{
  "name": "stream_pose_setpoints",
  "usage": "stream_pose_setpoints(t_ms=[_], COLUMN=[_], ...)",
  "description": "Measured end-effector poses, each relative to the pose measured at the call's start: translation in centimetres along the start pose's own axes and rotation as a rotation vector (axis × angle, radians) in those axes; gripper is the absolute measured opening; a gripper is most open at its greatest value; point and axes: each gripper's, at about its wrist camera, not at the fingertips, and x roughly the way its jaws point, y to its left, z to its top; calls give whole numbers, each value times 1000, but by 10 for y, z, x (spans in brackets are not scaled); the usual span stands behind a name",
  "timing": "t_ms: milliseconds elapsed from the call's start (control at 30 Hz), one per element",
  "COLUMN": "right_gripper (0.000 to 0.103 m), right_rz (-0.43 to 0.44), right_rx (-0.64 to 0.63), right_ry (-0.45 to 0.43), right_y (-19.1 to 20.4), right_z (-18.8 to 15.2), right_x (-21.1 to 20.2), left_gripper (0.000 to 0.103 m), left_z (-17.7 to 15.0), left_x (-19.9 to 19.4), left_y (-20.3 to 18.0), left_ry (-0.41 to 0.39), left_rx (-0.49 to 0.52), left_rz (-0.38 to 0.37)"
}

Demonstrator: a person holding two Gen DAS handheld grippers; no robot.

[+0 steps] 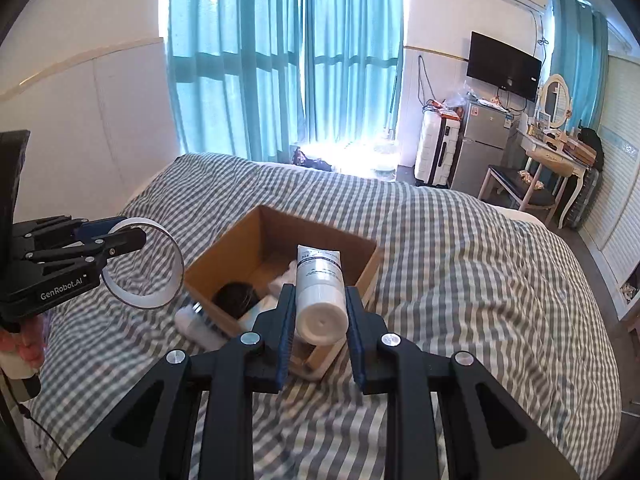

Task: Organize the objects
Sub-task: 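Place the tape roll and lotion bottle into the box and open both tools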

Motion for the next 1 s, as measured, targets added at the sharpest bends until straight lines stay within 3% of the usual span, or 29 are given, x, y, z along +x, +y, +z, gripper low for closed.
stream_pose_setpoints(t_ms=[433,700,1000], right_gripper=[23,23,23], right_rz=[37,88,146], right_rx=[-12,-112,-107], right_ry=[66,120,166], right_y=[-19,-7,-9], right_z=[45,36,19], right_x=[119,168,193], left_gripper=[30,30,30], left_z=[39,23,-2], left_x=[108,157,188], left_y=[18,14,12], left_ry=[31,71,143], left_rx=[51,67,89], left_rz=[-16,-69,-96])
